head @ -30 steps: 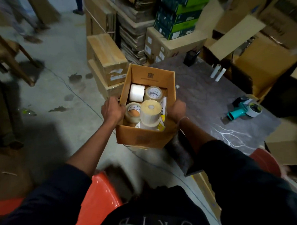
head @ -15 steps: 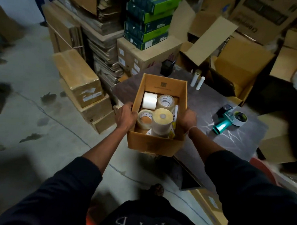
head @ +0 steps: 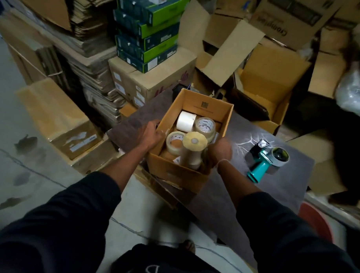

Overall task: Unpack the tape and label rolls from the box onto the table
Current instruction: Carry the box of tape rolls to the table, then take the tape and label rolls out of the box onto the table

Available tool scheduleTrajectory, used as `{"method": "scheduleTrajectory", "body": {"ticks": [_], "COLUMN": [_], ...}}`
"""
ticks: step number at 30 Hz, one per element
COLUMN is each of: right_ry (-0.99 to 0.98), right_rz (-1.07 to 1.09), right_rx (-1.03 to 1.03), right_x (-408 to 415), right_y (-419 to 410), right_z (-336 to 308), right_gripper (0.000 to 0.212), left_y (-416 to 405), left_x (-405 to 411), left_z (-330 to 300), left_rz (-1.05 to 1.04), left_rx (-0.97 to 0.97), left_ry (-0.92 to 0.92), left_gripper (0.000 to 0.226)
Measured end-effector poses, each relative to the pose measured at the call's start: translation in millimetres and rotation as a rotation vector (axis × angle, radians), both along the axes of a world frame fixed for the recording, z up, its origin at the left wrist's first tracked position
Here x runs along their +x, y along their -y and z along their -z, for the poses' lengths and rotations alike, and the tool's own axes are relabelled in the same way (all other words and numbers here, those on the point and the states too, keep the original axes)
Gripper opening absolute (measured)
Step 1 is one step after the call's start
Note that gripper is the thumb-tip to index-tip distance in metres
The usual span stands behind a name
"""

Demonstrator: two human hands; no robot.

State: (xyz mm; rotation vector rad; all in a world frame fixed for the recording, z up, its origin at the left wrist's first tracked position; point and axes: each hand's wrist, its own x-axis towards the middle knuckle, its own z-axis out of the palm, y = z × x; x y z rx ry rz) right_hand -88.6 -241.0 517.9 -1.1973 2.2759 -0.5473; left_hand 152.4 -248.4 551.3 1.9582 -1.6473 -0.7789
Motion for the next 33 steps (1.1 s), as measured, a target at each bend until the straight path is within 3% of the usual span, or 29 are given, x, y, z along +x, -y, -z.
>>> {"method": "scheduleTrajectory", "body": {"ticks": [4,8,13,17,21,27,33], "right_ry": [-0.003,-0.007,-0.032,-0.018,-0.039,-0.107,-0.1], "right_rz": [0.067,0.131,0.182,0.209,0.277,0.299,0.323], "right_rx": [-0.005,-0.037,-0.005,0.041,0.1,0.176,0.218], "right_x": [17,32,33,30,10,-31,-53], "right_y": [22,32,32,28,10,-32,-57], "right_z": [2,3,0,-2,-5,-14,-19], "right_gripper": [0.038,0.03,0.032,0.038,0.033,0.046,0.043], "left_y": [42,71,88,113,96,67,53], "left_x": [19,38,43,38,21,-22,-58], "left_z": [18,22,34,56,27,28,29], "left_rz": [0.061,0.168,0.268,0.297,0.427,0.544,0.595], "left_rx": [0.024,0.025,0.023,0.0,-0.03,0.017,-0.059], "left_ry": [-0.055,-0.106,-0.058,-0.004,0.045,0.079,0.08], "left_gripper": [0.036,0.034,0.029,0.038,0.028,0.034,0.024]}}
